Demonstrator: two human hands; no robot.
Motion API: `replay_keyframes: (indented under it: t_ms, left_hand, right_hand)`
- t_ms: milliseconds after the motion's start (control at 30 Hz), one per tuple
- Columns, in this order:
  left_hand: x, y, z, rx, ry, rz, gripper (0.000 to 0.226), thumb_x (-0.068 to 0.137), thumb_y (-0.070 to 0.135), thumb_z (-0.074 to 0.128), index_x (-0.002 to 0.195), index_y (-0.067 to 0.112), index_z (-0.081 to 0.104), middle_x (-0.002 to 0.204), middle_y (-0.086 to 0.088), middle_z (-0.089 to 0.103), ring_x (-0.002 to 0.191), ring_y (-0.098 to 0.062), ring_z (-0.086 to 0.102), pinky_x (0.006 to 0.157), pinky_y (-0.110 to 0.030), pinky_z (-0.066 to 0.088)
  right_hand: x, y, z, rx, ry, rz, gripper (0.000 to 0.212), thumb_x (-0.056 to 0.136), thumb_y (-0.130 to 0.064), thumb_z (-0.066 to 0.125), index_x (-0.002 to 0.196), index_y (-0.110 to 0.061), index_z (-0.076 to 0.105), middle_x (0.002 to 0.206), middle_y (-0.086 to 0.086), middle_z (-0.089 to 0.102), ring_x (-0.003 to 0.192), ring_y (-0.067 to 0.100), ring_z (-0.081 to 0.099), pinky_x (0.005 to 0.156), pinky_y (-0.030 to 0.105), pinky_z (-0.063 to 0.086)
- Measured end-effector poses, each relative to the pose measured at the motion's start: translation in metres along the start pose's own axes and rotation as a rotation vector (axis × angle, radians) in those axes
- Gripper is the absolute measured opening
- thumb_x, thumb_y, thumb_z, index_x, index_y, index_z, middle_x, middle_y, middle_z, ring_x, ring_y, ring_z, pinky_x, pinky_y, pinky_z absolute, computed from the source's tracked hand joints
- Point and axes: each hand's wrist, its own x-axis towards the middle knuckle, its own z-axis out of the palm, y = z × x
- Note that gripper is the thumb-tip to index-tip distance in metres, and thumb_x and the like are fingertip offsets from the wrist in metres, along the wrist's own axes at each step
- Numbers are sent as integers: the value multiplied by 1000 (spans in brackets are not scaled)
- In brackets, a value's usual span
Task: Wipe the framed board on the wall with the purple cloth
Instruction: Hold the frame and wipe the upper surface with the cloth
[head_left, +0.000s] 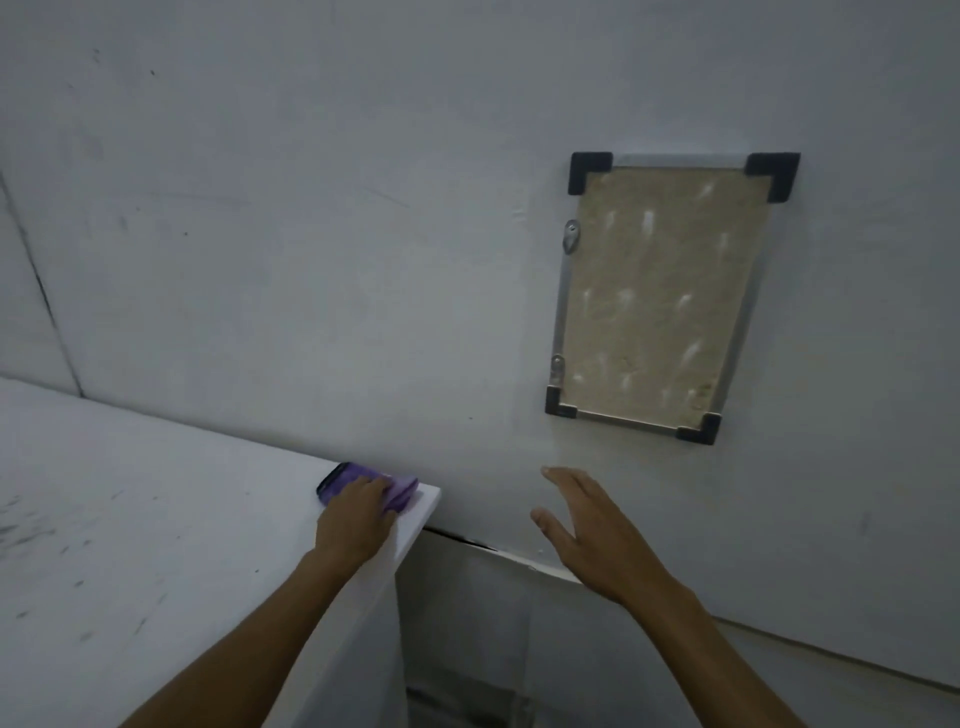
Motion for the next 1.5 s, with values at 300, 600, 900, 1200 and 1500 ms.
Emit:
replay_keyframes:
  t_ms: [300, 600, 900, 1200, 1500]
  left_hand:
    - [1, 39, -27, -218, 11, 178, 21, 93, 34, 64, 85, 15, 67, 76, -1, 66, 66, -16, 58, 64, -31, 47]
    - [9, 142, -79, -1416, -579, 126, 20, 94, 18, 61, 101, 3, 72, 104, -17, 70, 98, -30, 68, 89, -42, 57]
    - [23, 203, -70, -1445, -726, -33, 45, 75, 44, 83, 105, 11, 76, 101, -14, 74, 89, -26, 71, 77, -37, 57]
    - [15, 241, -59, -1044, -893, 9, 58, 71, 52, 81, 112, 12, 71, 108, -9, 75, 98, -20, 73, 80, -34, 60]
    - [17, 270, -113, -1124, -615, 504, 52, 78, 41, 80, 125, 36, 59, 115, 9, 71, 106, -9, 68, 83, -25, 58]
  right_hand:
    - [-13, 10, 44, 145, -85, 43, 54, 102, -46, 49, 151, -27, 34, 152, -8, 39, 136, 5, 41, 113, 26, 36]
    - [0, 4, -7, 897, 20, 375, 59, 80, -62, 73, 128, -33, 54, 123, -9, 67, 105, 4, 66, 94, 30, 57]
    - [-13, 15, -81, 1227, 296, 415, 35, 81, -30, 80, 114, -22, 71, 106, 5, 77, 93, 20, 75, 69, 32, 59]
    - [-6, 24, -128, 1227, 398, 312, 51, 77, -13, 82, 124, -12, 61, 113, 11, 75, 104, 29, 72, 88, 41, 60]
    - [8, 17, -155, 1178, 389, 200, 60, 74, -17, 85, 125, -12, 54, 111, 14, 75, 103, 31, 72, 87, 41, 60]
